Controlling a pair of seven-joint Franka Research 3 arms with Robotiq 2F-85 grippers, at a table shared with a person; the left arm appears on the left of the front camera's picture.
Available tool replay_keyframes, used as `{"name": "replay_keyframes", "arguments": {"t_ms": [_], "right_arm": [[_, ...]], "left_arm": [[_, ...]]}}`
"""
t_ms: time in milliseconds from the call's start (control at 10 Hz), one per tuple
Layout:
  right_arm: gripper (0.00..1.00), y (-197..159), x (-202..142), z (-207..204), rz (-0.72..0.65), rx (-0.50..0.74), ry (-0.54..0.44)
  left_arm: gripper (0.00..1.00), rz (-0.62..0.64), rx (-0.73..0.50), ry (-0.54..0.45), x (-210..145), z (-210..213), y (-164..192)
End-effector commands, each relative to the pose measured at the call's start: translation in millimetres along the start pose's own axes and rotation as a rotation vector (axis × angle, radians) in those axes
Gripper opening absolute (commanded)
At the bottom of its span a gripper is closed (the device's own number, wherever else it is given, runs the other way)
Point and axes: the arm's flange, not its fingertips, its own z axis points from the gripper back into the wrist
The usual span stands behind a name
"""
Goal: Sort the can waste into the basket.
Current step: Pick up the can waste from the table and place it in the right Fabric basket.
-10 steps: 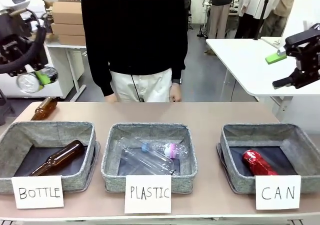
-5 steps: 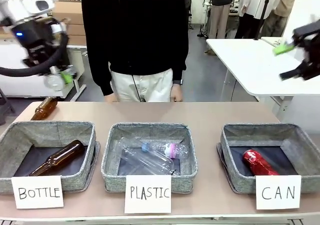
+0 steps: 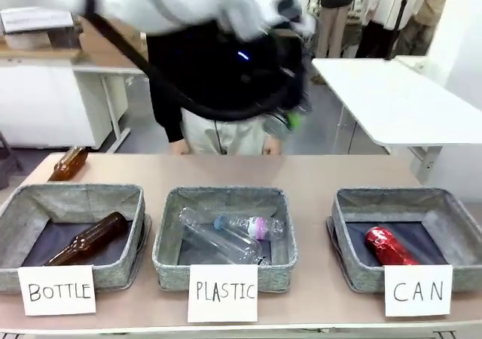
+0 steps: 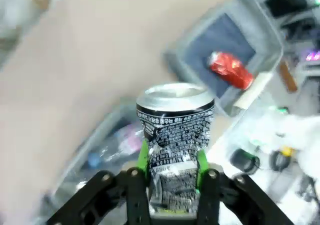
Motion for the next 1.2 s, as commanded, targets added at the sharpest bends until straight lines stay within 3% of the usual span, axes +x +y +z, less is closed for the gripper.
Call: {"name": "replay_keyframes", "arguments": {"t_ms": [0, 100, 200, 300, 500, 800, 900, 1000, 1100], "right_arm": [[1.00, -46, -17, -1, -0.145, -0.035, -0.054], [1.00, -73, -28, 3, -0.238, -0.019, -0.102], [1.00, -38, -12, 10, -0.075, -0.036, -0.027], [1.00, -38, -12, 10, -0.075, -0.036, -0.027], [1.00, -38, -12, 10, -0.075, -0.036, -0.027], [1.00, -38, -12, 10, -0.075, -0.036, -0.027], [1.00, -38, -12, 10, -0.075, -0.036, -0.027], [1.00, -38, -12, 10, -0.075, -0.036, -0.027], [1.00, -38, -12, 10, -0.075, -0.036, -0.027]], "left_arm": [[0.40, -0.187, -0.003, 0.024, 53, -49, -37], [0.40, -0.280, -0.022, 0.057, 61, -91, -79], [0.40, -0.343, -0.022, 0.082, 68, -127, -109], [0.40, -0.395, 0.011, 0.113, 71, -158, -131], [0.40, -0.431, 0.057, 0.147, 67, -191, -147], [0.40, -0.400, 0.061, 0.165, 71, -198, -138], [0.63, -0.406, 0.069, 0.175, 70, -201, -137], [0.98, -0.412, 0.077, 0.180, 69, -201, -137], [1.00, -0.418, 0.075, 0.184, 68, -201, -138]]}}
